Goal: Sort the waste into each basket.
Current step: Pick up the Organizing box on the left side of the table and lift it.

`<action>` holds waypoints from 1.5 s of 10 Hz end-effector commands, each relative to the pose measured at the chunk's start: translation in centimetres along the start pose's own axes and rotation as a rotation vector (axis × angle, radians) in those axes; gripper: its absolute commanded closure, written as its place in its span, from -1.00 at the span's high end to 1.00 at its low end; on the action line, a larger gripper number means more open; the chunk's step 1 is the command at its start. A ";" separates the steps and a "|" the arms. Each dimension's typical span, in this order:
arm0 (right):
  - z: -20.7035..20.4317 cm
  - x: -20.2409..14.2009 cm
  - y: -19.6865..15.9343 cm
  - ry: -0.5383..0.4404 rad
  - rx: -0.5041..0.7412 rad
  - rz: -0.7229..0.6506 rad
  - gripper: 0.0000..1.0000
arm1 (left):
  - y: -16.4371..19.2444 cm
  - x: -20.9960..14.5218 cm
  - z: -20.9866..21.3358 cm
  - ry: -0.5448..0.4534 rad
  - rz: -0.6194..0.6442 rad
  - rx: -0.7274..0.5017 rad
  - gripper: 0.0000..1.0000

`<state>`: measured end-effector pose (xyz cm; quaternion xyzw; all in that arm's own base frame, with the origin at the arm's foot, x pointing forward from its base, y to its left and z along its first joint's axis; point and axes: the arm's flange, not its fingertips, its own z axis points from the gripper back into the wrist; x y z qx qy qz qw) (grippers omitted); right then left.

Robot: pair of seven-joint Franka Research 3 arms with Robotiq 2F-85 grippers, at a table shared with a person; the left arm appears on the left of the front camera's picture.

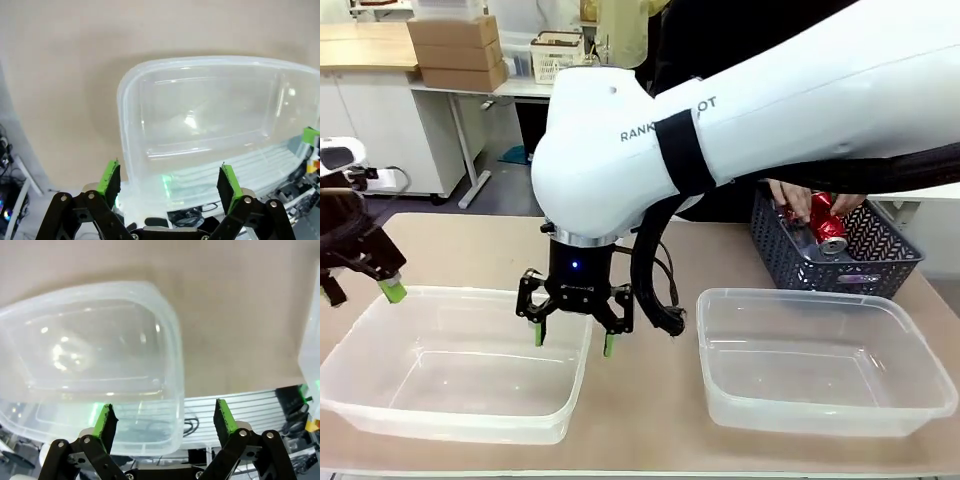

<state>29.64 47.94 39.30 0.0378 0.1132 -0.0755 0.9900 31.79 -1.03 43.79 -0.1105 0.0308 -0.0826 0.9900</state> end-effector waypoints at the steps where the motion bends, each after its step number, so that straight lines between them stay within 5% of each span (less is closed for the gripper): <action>1: -1.3 -0.1 1.1 -0.033 -0.075 -0.017 1.00 | 0.7 -1.5 -6.3 0.042 0.036 0.064 1.00; 6: -2.0 0.1 1.5 -0.032 -0.087 -0.024 1.00 | 1.2 -2.4 -9.9 0.140 0.094 0.137 1.00; 7: -2.3 0.0 1.6 -0.020 -0.109 -0.014 0.21 | 1.0 -2.5 -9.8 0.148 0.077 0.155 -0.20; 8: -2.6 0.0 1.8 -0.020 -0.103 -0.011 -0.19 | 0.8 -2.6 -9.7 0.142 0.063 0.133 -0.20; 9: -2.9 0.2 1.9 -0.012 -0.094 -0.007 -0.98 | 0.9 -2.6 -9.7 0.140 0.059 0.136 -1.00; 10: -2.9 0.3 2.0 -0.018 -0.098 -0.009 -1.00 | 0.9 -2.5 -9.8 0.142 0.053 0.132 -0.24; 11: -2.9 0.2 2.0 -0.017 -0.098 -0.005 -1.00 | 0.9 -2.5 -9.7 0.134 0.055 0.127 -1.00; 15: -2.9 0.4 1.9 -0.002 -0.120 -0.007 -1.00 | 1.0 -2.5 -9.2 0.108 0.070 0.129 -1.00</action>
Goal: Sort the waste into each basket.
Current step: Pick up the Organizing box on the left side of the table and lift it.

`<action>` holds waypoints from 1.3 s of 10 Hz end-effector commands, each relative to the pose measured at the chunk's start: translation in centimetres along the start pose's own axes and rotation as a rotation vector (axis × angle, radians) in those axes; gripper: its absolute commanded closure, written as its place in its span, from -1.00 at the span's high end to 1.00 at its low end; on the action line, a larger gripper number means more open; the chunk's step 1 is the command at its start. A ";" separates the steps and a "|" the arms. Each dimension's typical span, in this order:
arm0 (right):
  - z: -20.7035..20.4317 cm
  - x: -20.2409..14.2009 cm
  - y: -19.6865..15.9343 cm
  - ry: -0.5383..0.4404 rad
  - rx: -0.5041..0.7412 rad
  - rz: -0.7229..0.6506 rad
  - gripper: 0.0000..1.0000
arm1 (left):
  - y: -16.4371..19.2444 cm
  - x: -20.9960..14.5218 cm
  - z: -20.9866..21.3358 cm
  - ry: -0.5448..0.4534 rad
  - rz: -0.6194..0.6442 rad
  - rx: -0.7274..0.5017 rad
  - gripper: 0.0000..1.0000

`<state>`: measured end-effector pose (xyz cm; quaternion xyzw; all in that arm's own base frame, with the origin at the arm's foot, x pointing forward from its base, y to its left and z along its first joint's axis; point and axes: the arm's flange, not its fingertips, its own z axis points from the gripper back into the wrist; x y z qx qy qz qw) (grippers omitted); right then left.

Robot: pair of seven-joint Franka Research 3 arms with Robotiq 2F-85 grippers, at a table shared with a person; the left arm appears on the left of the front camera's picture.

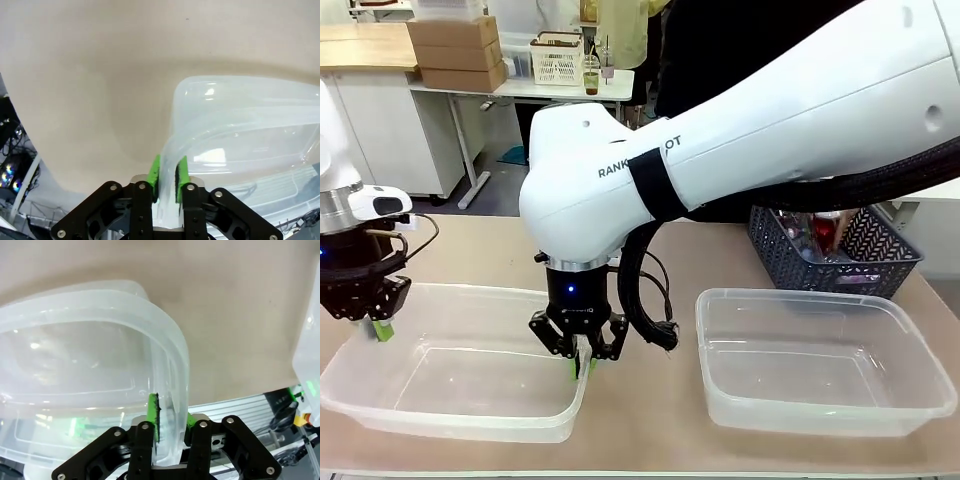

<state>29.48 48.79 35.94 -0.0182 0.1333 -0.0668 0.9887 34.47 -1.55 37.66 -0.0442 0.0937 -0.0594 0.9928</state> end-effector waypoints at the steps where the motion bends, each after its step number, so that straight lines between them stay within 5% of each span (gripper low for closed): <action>1: 0.6 -0.1 1.1 -0.031 -0.008 -0.017 -1.00 | -0.3 -5.0 -3.8 -0.028 0.013 0.007 -1.00; 5: 2.1 0.8 -0.3 0.021 -0.008 0.010 -1.00 | -0.9 -5.1 -0.2 -0.100 0.095 -0.063 -1.00; 11: 12.9 0.5 -11.0 0.053 -0.098 0.050 -1.00 | -6.6 -2.4 12.3 -0.152 0.036 -0.138 -1.00; 12: 12.0 1.3 -7.1 0.039 -0.060 0.050 -1.00 | -5.7 -4.5 9.0 -0.130 0.011 -0.110 -1.00; 13: 12.0 1.3 -7.1 0.039 -0.060 0.050 -1.00 | -5.7 -4.5 9.0 -0.130 0.011 -0.110 -1.00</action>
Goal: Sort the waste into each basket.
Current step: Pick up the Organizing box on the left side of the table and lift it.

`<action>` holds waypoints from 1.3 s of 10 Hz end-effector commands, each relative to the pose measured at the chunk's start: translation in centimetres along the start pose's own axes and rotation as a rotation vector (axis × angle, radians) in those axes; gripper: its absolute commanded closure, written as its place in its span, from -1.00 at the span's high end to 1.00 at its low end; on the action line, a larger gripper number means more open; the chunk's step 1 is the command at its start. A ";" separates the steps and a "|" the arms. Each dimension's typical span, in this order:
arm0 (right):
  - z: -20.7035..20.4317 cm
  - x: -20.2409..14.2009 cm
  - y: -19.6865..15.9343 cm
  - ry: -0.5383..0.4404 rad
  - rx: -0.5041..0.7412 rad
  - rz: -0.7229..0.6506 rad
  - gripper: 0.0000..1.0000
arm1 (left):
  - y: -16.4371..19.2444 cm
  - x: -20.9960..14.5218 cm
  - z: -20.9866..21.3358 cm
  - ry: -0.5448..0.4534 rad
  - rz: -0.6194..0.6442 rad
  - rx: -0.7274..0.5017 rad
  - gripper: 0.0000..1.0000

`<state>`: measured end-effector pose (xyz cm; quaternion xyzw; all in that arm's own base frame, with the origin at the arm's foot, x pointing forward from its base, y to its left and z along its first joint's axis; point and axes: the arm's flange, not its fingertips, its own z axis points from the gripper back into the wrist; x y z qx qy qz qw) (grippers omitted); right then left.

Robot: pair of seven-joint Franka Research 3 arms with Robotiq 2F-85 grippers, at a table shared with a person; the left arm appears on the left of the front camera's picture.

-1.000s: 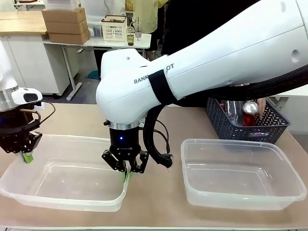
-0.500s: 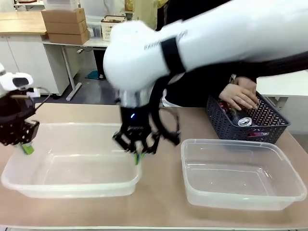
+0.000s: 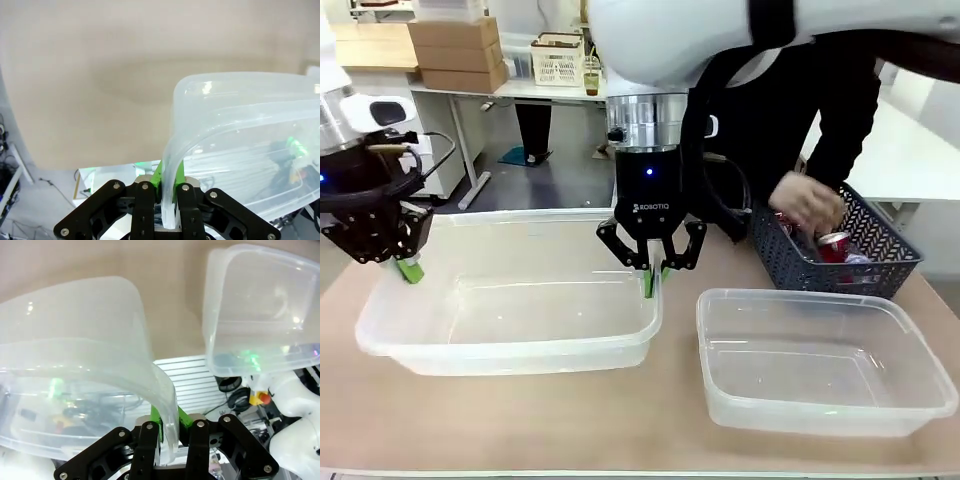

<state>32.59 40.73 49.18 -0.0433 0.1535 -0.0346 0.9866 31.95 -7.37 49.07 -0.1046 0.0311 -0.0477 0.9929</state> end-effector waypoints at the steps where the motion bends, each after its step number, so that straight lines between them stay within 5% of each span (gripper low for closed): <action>1: -1.3 0.8 1.2 0.003 0.002 -0.007 -1.00 | 1.6 -0.8 -1.0 0.002 0.004 0.005 -1.00; 3: -1.2 0.7 -1.5 0.043 0.016 -0.016 -0.89 | 0.7 -0.2 -0.8 0.014 0.012 0.005 -0.89; 5: -0.8 2.3 -5.2 0.084 0.072 -0.072 -0.89 | -3.6 1.5 -0.2 -0.011 0.189 -0.147 -0.89; 7: 0.1 3.2 -8.3 0.105 0.049 -0.168 -0.89 | -8.4 3.5 0.3 -0.004 0.265 -0.135 -0.89; 13: -1.2 4.6 -13.0 0.119 0.007 -0.280 -0.89 | -15.6 6.8 -0.1 -0.019 0.212 -0.053 -0.89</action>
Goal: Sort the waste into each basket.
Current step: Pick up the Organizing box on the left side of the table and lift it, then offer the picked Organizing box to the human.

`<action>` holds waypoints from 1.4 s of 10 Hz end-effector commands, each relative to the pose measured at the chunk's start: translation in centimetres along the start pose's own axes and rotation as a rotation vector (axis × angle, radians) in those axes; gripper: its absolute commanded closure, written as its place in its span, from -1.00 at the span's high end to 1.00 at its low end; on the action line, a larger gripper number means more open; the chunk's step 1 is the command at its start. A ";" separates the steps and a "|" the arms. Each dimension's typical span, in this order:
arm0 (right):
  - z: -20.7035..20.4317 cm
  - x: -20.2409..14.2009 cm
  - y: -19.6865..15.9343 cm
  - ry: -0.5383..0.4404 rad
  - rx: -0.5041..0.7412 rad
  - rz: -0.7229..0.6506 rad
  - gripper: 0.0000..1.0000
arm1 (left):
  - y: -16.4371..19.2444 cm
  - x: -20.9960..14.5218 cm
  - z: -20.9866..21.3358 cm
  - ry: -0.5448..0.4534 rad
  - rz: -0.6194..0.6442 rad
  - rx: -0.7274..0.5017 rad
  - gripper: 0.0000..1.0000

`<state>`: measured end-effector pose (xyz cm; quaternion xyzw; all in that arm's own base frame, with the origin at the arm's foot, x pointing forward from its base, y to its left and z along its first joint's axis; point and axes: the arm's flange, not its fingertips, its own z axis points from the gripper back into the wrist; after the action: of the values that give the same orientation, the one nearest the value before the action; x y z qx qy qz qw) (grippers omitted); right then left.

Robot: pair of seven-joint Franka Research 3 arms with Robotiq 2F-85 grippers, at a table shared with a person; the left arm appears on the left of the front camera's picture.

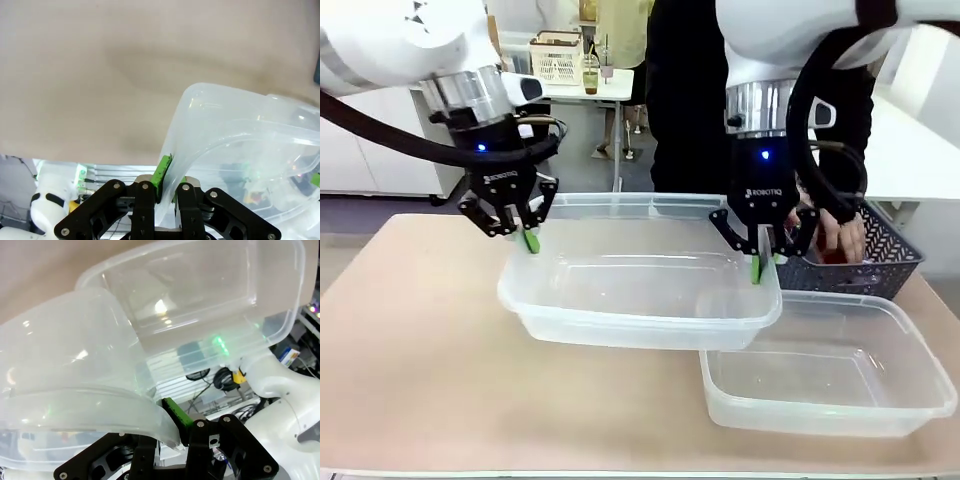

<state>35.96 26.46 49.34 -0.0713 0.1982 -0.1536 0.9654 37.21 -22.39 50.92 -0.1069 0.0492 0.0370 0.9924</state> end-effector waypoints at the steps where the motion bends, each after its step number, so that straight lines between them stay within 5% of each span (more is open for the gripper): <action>1: -1.5 0.7 2.2 0.021 0.055 -0.024 -0.89 | 0.5 -0.1 0.2 -0.001 0.015 -0.011 -0.89; 2: 0.0 0.0 0.0 0.000 0.000 0.000 -0.89 | 0.5 -0.1 0.2 -0.001 0.015 -0.011 -0.89; 14: 0.0 0.0 0.0 0.000 0.000 0.000 -0.89 | 0.5 -0.1 0.2 -0.001 0.015 -0.011 -0.89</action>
<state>36.14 26.75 49.43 -0.0643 0.1970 -0.1509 0.9666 37.12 -22.00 50.16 -0.0952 0.0541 0.0315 0.9935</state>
